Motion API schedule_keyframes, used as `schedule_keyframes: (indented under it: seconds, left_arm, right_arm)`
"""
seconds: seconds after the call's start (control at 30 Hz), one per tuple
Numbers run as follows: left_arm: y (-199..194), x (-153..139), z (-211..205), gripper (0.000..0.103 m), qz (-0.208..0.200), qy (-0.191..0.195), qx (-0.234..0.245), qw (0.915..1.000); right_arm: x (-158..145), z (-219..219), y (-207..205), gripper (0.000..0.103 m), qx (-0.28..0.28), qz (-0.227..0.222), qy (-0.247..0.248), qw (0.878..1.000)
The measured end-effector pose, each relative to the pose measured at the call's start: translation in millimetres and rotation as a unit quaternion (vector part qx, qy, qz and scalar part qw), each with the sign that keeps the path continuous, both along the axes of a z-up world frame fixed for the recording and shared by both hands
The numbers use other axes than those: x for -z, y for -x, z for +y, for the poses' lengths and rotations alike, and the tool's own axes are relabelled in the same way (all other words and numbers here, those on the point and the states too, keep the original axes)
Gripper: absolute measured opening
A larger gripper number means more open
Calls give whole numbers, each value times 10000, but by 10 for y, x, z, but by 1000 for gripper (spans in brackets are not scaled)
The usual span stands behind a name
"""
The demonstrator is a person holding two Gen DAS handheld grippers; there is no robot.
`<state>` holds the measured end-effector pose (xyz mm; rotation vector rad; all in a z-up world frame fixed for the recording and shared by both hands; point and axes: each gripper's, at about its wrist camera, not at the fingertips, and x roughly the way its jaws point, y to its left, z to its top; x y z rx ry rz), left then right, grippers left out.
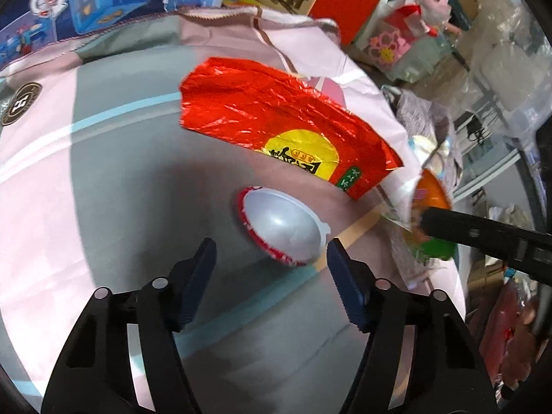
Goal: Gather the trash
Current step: 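Grasp the orange-green cup with the right gripper while the left grasps the white red-rimmed cup, then carry both cups over the teal bin and open both grippers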
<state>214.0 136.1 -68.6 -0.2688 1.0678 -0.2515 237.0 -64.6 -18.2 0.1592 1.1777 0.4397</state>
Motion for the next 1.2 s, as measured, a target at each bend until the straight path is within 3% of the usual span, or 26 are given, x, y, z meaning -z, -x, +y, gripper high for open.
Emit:
schedule_keyframes:
  seconds: [0.13,0.3,0.37,0.6,1.2]
  left_arm:
    - [-103,115,-128,54,153,-174,20,9997]
    - [-137,207,-253,11,210,-378,2,9991]
    - [-124,195,-303,5,165,-434,-1,9989]
    - [102,-74,-465,4,-239,-647,48,9976]
    - [517,-688,-1162,5,-707,-775,547,9930]
  right_arm:
    - [24,-144,-46,5,122,-21,28,9999]
    - [86,-403,-43,5,281,38,-43,9996]
    - [105,-484,-38,5,346,65,-97,9993]
    - [116,-808,35,5,538,64,-275,9982]
    - [35,-1735,406,5,1100,-133,-784,9907]
